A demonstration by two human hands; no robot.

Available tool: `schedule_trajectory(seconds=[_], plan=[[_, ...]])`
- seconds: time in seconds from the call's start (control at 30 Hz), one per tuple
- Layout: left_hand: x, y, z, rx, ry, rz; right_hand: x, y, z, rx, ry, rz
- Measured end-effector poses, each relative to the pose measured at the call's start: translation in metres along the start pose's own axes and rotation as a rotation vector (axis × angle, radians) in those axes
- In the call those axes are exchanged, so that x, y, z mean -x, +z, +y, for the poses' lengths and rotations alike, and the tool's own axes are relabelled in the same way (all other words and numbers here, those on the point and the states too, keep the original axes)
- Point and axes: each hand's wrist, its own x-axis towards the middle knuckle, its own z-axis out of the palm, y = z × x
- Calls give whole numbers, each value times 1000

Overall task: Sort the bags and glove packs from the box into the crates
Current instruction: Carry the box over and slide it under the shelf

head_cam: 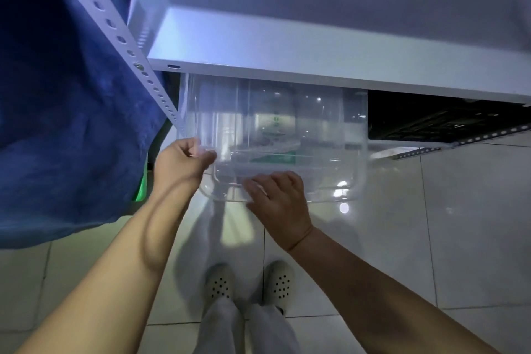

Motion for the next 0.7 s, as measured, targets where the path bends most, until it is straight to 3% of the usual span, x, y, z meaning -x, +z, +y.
schedule_trajectory(seconds=[0.27, 0.4, 0.53, 0.7], plan=[[-24, -33, -12, -37, 41, 231, -1, -8, 28, 50, 133, -76], [-23, -32, -28, -95, -23, 155, -17, 0, 31, 27, 141, -70], [-14, -23, -30, 143, -68, 41, -19, 3, 32, 30, 152, -66], [-15, -14, -21, 355, -149, 87, -14, 6, 37, 43, 199, -74]])
